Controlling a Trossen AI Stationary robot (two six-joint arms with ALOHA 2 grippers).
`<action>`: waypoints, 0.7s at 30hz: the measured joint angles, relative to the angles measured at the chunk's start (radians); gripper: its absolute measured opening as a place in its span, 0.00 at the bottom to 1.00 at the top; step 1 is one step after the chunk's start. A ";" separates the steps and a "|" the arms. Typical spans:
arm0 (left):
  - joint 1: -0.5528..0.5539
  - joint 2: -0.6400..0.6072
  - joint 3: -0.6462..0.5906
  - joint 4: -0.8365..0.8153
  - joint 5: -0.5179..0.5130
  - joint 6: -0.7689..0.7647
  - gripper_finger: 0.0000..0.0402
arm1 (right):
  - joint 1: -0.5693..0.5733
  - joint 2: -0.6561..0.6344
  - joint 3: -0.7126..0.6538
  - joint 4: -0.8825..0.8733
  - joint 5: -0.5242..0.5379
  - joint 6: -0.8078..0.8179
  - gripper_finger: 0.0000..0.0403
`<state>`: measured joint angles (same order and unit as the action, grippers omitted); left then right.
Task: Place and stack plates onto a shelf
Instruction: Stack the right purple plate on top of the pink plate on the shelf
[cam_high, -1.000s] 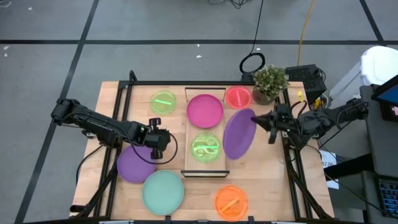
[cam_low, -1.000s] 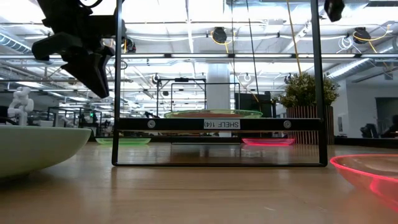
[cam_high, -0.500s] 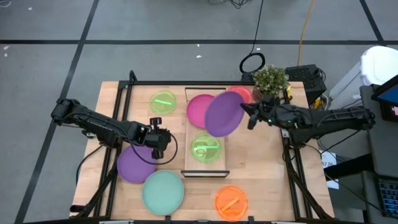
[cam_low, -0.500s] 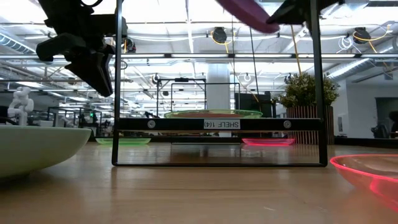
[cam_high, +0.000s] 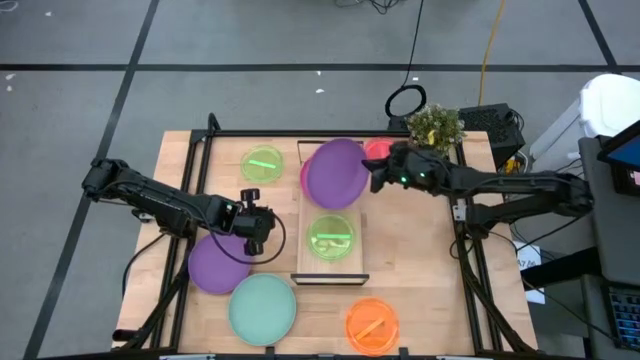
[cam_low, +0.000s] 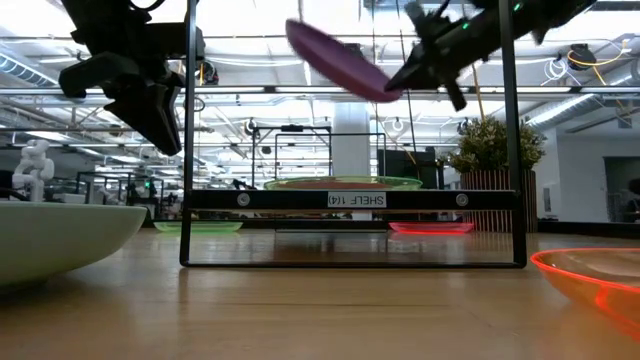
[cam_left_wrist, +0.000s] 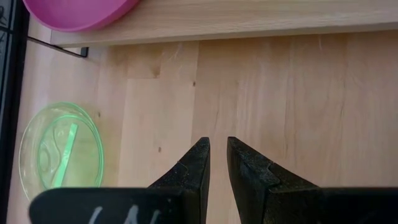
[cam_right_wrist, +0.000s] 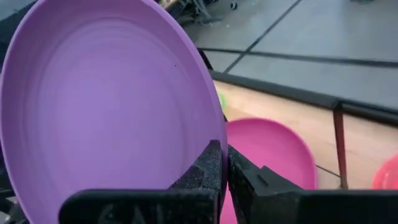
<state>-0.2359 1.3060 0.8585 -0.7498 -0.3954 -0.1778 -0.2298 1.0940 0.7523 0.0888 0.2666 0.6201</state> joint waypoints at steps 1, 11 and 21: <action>0.000 0.000 0.000 0.000 0.000 -0.004 0.16 | -0.017 0.020 -0.004 0.011 -0.020 0.006 0.00; 0.000 0.000 0.000 0.000 0.000 -0.039 0.16 | -0.093 0.186 -0.006 0.170 -0.089 0.046 0.00; 0.000 0.000 0.000 0.000 0.000 -0.043 0.16 | -0.111 0.238 -0.006 0.180 -0.111 0.050 0.00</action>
<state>-0.2363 1.3056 0.8585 -0.7493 -0.3949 -0.2207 -0.3405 1.3323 0.7460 0.2692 0.1552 0.6697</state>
